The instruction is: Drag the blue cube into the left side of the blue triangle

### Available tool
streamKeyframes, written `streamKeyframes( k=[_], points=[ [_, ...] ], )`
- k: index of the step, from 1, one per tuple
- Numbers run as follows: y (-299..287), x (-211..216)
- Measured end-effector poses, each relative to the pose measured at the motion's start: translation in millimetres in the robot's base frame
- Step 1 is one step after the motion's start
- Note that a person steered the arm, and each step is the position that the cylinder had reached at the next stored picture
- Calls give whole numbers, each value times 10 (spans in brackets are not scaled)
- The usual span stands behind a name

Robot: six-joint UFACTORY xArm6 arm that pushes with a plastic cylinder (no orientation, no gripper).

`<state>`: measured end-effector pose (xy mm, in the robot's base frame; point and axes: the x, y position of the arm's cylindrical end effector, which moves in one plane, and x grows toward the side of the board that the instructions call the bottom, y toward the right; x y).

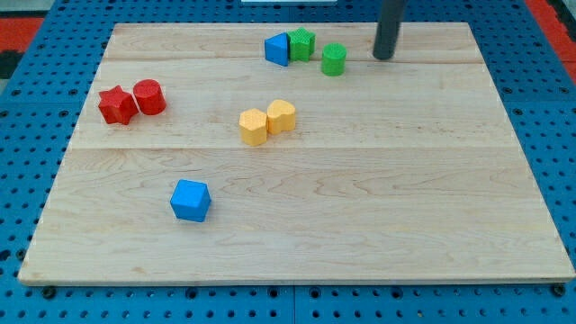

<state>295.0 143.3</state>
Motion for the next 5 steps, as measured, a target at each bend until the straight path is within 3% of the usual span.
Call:
streamKeyframes(
  k=[1, 2, 3, 4, 5],
  points=[
    [-807, -134],
    [-1105, -102],
    [-28, 732],
    [-130, 2082],
    [-905, 2867]
  ],
)
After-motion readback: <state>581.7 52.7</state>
